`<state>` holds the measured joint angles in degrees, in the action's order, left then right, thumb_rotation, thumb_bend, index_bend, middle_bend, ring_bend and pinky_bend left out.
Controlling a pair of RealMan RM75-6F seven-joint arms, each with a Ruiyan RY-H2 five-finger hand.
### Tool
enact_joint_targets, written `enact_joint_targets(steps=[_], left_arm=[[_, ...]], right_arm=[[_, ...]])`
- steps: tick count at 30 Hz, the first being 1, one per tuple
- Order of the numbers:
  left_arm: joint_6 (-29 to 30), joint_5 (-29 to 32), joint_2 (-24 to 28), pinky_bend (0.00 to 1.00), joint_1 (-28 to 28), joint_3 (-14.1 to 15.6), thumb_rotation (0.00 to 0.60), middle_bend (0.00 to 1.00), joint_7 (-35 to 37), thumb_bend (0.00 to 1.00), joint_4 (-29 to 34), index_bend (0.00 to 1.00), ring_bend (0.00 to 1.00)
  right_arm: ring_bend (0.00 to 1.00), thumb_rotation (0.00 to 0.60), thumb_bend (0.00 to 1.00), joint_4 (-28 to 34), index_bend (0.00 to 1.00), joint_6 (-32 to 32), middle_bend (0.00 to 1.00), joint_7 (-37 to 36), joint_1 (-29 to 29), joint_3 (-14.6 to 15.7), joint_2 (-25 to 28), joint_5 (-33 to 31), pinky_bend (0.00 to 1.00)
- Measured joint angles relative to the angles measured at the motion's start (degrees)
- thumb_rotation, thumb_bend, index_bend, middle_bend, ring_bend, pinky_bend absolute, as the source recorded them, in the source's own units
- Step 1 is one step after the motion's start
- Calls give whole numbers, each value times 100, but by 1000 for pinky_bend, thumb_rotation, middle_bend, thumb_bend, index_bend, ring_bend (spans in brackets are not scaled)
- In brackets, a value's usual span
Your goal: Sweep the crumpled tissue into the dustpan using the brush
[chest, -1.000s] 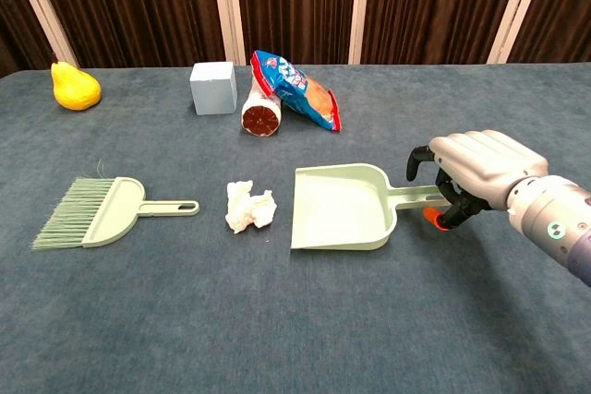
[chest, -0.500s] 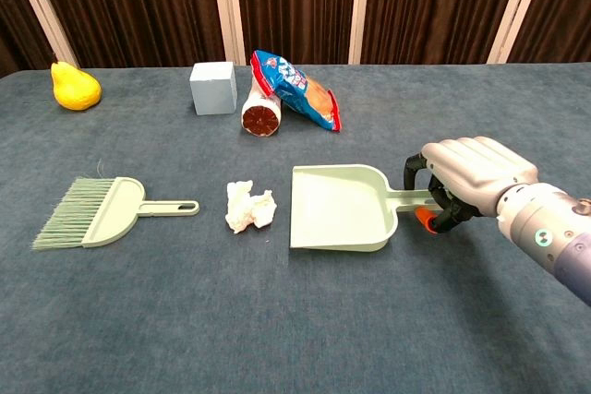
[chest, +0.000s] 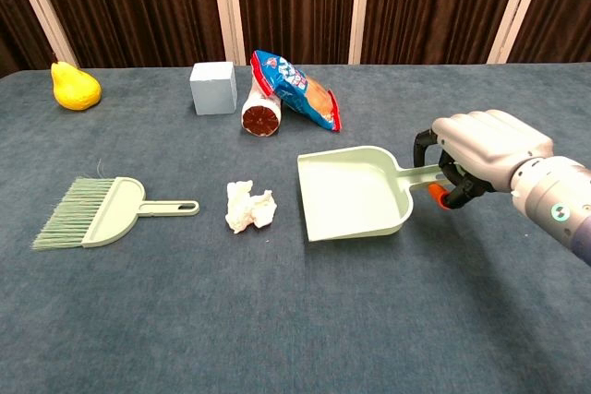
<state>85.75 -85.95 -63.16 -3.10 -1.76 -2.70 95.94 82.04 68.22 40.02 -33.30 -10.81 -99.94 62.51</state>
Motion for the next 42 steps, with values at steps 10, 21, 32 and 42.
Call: enact_joint_targets(steps=[10,21,32,42], left_arm=[[-981,1213,-56,863,-654,-554,600,696,-529,209,819,312,771],[-1784,3435,-671,1000,-2013,-1240,600,908,-2332,220,996,387,985],[-1827,5064,-2237,1000,-3405,-1461,600,947,-4047,293,174,355,1000],[-1606,5783,-3135,1000,-4041,-1507,600,964,-4530,360,-261,389,1000]], right_arm=[[845,600,536,-92,667,118,834,124,36,182,-71,172,850],[845,600,536,-147,667,151,834,147,67,189,-76,182,850],[845,600,536,-354,667,29,834,69,24,114,-73,124,850],[845,600,539,-362,667,31,834,7,57,127,-5,141,850]])
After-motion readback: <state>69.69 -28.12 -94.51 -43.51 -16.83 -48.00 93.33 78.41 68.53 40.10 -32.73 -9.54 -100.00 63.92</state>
